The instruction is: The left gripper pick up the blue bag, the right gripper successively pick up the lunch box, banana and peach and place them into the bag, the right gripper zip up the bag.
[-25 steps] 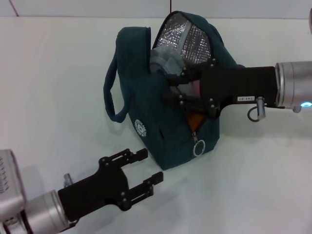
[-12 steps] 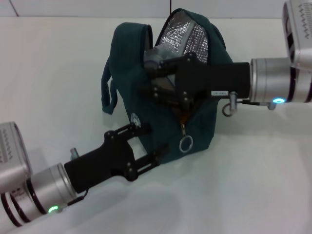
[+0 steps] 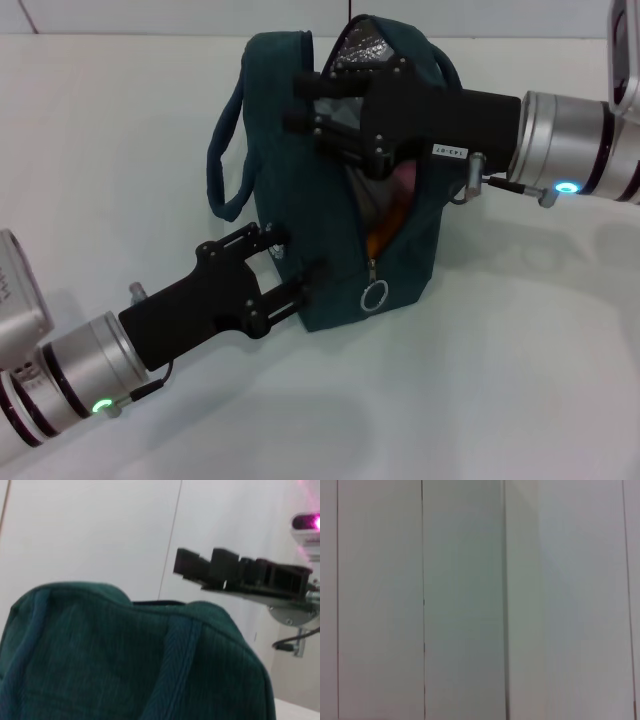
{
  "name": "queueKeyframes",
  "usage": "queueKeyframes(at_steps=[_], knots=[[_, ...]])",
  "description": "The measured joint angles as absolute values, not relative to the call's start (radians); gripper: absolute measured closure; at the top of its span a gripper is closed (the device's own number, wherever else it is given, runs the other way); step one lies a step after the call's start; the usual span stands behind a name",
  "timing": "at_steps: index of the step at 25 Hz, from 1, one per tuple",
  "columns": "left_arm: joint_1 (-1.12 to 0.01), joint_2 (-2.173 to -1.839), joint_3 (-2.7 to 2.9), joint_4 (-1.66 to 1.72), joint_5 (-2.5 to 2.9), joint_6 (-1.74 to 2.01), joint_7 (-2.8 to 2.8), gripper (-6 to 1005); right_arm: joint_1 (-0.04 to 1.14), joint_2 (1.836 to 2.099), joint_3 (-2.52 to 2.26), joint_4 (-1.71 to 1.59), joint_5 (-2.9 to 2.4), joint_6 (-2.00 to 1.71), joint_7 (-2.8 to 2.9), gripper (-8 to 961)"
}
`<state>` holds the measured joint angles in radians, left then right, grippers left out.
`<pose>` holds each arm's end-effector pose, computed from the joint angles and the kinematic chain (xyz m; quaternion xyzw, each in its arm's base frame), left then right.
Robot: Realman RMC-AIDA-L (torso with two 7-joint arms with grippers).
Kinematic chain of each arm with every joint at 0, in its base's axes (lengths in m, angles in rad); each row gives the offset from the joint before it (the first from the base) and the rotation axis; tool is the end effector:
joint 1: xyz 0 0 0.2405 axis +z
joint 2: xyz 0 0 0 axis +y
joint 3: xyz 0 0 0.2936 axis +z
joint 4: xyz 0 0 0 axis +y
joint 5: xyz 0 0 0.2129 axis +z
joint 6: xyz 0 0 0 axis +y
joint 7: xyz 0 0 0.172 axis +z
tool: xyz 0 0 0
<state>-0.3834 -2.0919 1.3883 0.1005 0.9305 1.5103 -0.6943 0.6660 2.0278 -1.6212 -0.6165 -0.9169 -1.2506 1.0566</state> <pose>-0.2994 0.2797 -0.1090 -0.8674 -0.2044 -0.3924 0.2275 0.1301 0.3930 -0.0866 -0.9137 0.0215 0.3892 0.1146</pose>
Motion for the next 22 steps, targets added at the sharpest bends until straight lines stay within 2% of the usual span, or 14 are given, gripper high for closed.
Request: queueKeyframes(at_steps=[5, 10, 18, 22], knots=[[-0.360, -2.093, 1.394, 0.098, 0.938, 1.485, -0.695, 414, 0.660, 2.028, -1.624, -0.616, -0.916, -1.254, 1.055, 621], [-0.319, -2.095, 1.395, 0.101, 0.938, 1.527, -0.695, 424, 0.619, 2.014, -1.613, -0.629, -0.924, -1.296, 1.037, 621], [-0.345, -2.104, 1.389, 0.096, 0.918, 1.495, -0.713, 440, 0.541, 2.003, -1.491, -0.636, -1.003, -1.463, 1.019, 621], [-0.374, -2.102, 1.391, 0.096, 0.916, 1.490, -0.743, 448, 0.499, 1.972, -1.407, -0.653, -1.132, -1.528, 1.078, 621]])
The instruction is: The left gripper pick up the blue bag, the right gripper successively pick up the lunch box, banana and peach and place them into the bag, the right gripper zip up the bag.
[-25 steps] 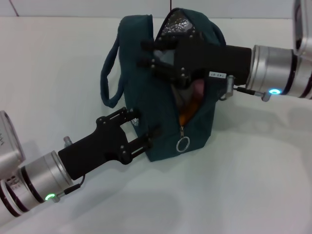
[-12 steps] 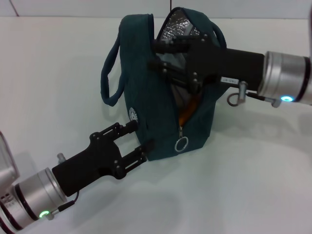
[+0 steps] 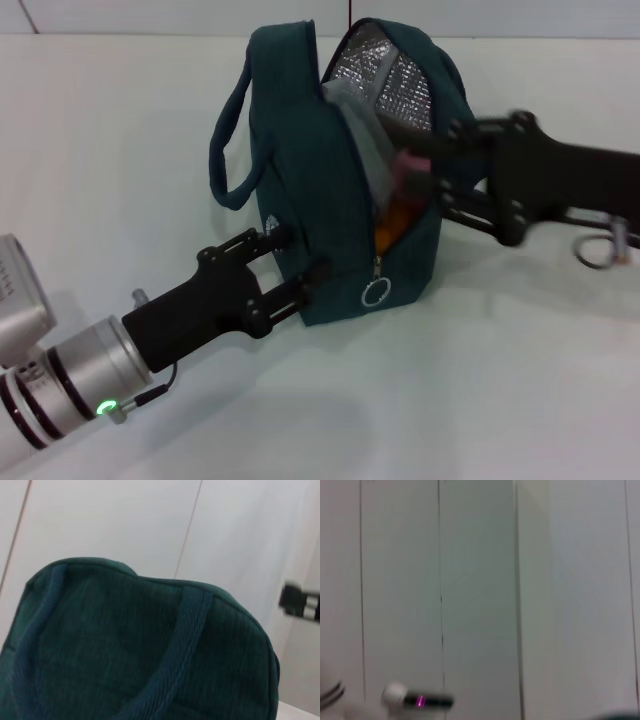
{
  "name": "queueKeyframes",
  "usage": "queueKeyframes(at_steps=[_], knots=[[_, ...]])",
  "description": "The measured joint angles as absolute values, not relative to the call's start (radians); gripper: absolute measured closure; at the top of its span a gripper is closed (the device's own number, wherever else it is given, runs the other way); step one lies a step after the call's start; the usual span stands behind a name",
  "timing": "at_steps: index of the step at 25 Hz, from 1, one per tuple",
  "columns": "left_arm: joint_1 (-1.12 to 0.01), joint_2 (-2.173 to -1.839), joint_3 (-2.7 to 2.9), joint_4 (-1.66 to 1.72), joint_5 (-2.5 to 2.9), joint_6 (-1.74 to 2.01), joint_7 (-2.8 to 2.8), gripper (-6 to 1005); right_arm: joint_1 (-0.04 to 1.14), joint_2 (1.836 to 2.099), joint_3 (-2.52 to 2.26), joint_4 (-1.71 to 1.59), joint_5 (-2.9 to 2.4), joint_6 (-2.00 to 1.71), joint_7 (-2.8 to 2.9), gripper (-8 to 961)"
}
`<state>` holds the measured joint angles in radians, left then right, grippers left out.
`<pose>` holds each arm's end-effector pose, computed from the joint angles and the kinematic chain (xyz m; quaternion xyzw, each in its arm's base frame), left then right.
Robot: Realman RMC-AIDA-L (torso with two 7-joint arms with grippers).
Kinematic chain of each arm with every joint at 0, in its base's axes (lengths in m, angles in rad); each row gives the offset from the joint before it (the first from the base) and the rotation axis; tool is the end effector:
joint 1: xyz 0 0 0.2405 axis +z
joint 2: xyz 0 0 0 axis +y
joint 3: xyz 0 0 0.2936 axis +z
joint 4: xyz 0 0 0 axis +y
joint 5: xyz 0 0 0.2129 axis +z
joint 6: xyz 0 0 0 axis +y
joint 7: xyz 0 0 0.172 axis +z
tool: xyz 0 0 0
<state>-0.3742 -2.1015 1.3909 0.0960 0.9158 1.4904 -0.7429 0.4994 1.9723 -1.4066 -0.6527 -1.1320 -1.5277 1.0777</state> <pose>-0.3023 0.2777 -0.1132 -0.8583 -0.2387 -0.3943 0.2255 0.1982 0.3526 -0.0377 -0.9162 0.0141 0.3883 0.0978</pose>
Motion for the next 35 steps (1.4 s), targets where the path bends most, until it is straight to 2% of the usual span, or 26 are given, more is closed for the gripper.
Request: queueKeyframes(at_steps=[3, 6, 15, 20, 29, 34, 35], knots=[[-0.397, -2.101, 1.393, 0.096, 0.922, 1.489, -0.748, 453, 0.481, 1.943, -1.373, -0.644, -1.235, -1.544, 1.106, 620], [-0.405, -2.102, 1.394, 0.104, 0.922, 1.491, -0.748, 459, 0.466, 1.935, -1.367, -0.635, -1.335, -1.526, 1.112, 620], [-0.418, -2.105, 1.394, 0.109, 0.922, 1.494, -0.740, 477, 0.439, 1.987, -1.365, -0.633, -1.474, -1.348, 1.113, 620], [-0.417, -2.105, 1.391, 0.110, 0.917, 1.507, -0.740, 687, 0.446, 2.002, -1.364, -0.627, -1.533, -1.320, 1.117, 619], [-0.417, -2.106, 1.399, 0.104, 0.925, 1.564, -0.726, 866, 0.449, 2.014, -1.366, -0.608, -1.528, -1.334, 1.126, 619], [-0.416, -2.106, 1.434, 0.104, 0.926, 1.593, -0.726, 893, 0.455, 2.009, -1.365, -0.607, -1.529, -1.368, 1.175, 454], [-0.415, -2.106, 1.436, 0.105, 0.927, 1.596, -0.726, 899, 0.459, 2.007, -1.365, -0.605, -1.532, -1.368, 1.191, 446]])
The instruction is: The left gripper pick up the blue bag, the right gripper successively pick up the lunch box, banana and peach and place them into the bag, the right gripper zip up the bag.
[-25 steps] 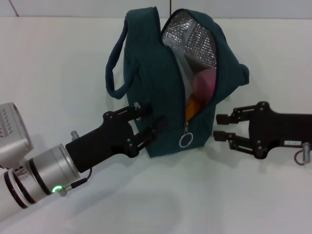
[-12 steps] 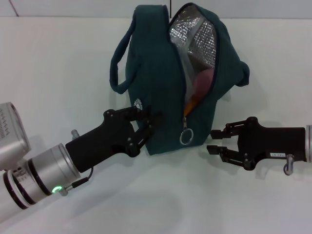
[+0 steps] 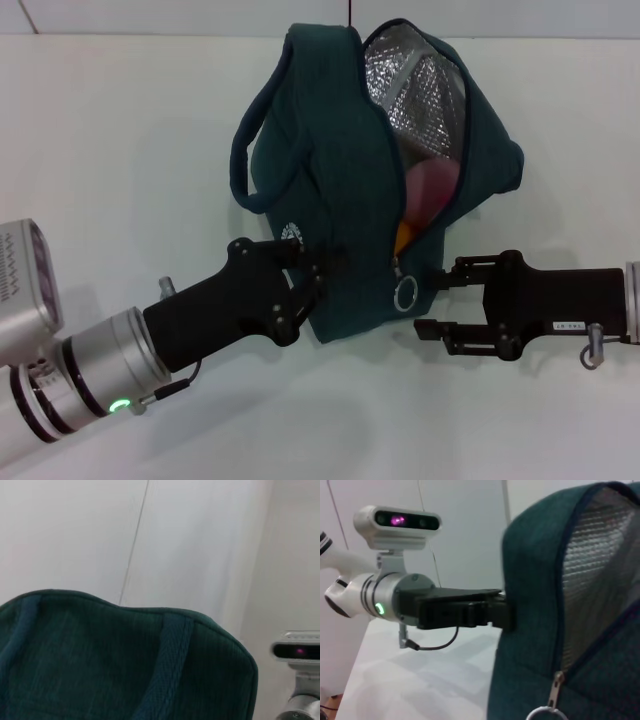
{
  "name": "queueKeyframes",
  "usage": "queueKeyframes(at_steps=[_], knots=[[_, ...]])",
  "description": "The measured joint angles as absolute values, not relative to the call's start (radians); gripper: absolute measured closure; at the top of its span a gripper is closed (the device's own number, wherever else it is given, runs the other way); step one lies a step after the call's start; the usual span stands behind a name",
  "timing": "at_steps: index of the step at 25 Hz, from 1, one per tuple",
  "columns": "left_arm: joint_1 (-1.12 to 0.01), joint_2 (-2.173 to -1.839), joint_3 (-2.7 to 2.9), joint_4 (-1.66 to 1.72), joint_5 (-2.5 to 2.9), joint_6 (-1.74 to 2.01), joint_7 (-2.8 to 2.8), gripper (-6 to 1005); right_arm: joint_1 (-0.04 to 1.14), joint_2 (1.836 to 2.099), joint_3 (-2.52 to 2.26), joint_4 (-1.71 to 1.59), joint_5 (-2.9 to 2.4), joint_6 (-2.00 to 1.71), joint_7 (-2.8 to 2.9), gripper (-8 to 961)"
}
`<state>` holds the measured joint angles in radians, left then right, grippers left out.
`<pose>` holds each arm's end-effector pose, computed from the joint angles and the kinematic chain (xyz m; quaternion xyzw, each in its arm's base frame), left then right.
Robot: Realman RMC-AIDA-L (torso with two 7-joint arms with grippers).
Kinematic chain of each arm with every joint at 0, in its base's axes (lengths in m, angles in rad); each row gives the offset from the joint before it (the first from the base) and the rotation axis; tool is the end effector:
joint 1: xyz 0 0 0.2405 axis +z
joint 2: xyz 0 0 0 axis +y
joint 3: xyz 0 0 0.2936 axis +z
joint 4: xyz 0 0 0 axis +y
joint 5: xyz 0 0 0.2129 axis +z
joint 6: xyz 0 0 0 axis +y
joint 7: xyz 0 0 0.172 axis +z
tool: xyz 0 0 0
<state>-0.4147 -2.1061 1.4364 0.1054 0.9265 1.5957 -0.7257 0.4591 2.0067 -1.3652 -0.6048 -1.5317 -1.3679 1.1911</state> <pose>-0.2729 0.2752 -0.1124 -0.8663 -0.1827 -0.4307 0.1748 0.2713 0.3321 -0.0902 -0.9692 0.1089 0.2078 0.0754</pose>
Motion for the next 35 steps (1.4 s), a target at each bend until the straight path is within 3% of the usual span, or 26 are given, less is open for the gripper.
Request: queueKeyframes(at_steps=[10, 35], knots=[[-0.412, -2.106, 1.450, 0.109, 0.927, 1.601, -0.725, 927, 0.465, 2.014, -1.374, -0.593, -1.535, -1.367, 1.215, 362], [-0.432, -2.106, 1.460, 0.110, 0.924, 1.597, -0.725, 932, 0.534, 2.023, -1.414, -0.546, -1.526, -1.446, 1.213, 440]])
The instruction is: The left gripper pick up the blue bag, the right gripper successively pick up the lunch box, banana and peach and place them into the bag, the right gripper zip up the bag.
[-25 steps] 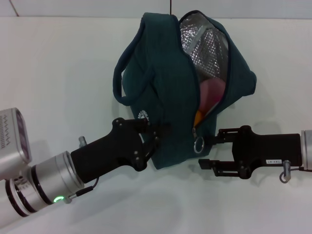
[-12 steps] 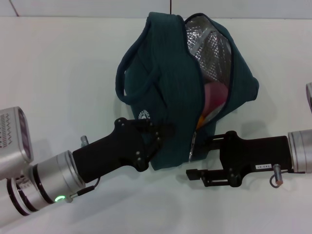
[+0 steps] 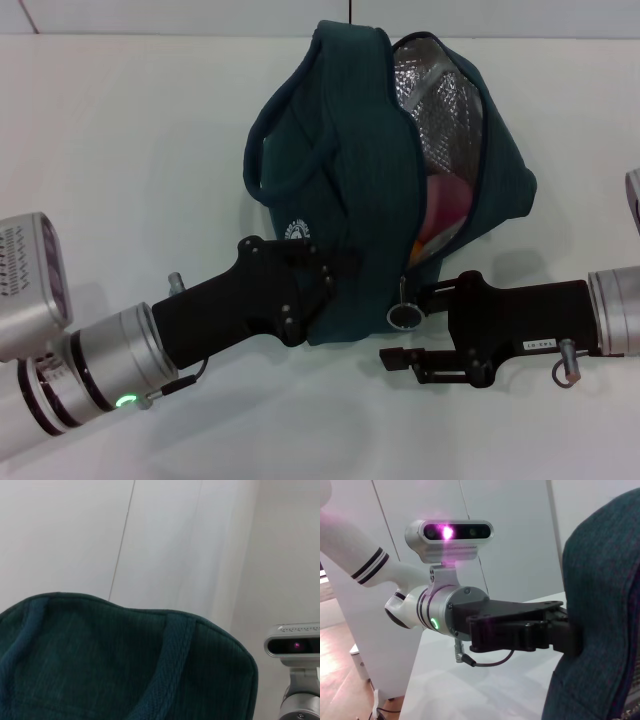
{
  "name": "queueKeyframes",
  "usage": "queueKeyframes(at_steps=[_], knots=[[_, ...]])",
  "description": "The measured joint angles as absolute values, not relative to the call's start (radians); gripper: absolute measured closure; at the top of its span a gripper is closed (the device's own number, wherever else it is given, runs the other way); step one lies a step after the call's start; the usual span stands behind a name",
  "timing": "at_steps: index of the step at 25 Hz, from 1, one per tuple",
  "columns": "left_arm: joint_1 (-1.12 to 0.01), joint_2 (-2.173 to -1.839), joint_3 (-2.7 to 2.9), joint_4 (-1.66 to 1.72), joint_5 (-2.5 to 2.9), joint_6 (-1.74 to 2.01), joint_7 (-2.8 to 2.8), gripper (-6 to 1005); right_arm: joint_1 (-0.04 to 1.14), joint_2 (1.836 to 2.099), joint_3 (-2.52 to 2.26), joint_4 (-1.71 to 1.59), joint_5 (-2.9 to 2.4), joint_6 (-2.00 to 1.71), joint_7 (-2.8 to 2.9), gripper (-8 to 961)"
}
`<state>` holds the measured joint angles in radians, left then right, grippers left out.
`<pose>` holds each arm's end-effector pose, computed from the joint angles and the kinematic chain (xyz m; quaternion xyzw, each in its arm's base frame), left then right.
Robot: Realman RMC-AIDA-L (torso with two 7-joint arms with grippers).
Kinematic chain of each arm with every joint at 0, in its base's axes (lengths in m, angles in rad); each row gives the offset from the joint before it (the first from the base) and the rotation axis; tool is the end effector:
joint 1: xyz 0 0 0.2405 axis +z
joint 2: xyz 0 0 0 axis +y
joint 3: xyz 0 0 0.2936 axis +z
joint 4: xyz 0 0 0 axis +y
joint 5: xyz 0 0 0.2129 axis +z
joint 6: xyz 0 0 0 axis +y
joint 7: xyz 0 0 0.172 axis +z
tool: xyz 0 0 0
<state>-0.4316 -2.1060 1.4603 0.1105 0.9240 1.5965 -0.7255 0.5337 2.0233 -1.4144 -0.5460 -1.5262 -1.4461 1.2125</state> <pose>-0.2669 0.2774 -0.1145 -0.8718 -0.1710 -0.4294 0.1622 0.2455 0.3230 -0.1072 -0.9704 0.0981 0.2206 0.0003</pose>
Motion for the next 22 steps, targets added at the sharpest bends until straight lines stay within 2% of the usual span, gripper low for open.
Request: queueKeyframes(at_steps=[10, 16, 18, 22], knots=[[-0.433, -2.106, 1.460, 0.110, 0.918, 1.592, -0.726, 932, 0.533, 2.016, -1.406, -0.546, -1.526, -1.441, 1.211, 477], [-0.434, -2.106, 1.458, 0.110, 0.918, 1.592, -0.726, 933, 0.534, 2.014, -1.405, -0.552, -1.527, -1.436, 1.184, 686], [-0.434, -2.106, 1.458, 0.110, 0.918, 1.592, -0.726, 933, 0.534, 2.014, -1.397, -0.556, -1.527, -1.436, 1.178, 869], [-0.434, -2.106, 1.459, 0.110, 0.917, 1.592, -0.726, 933, 0.522, 2.014, -1.338, -0.555, -1.527, -1.440, 1.142, 895]])
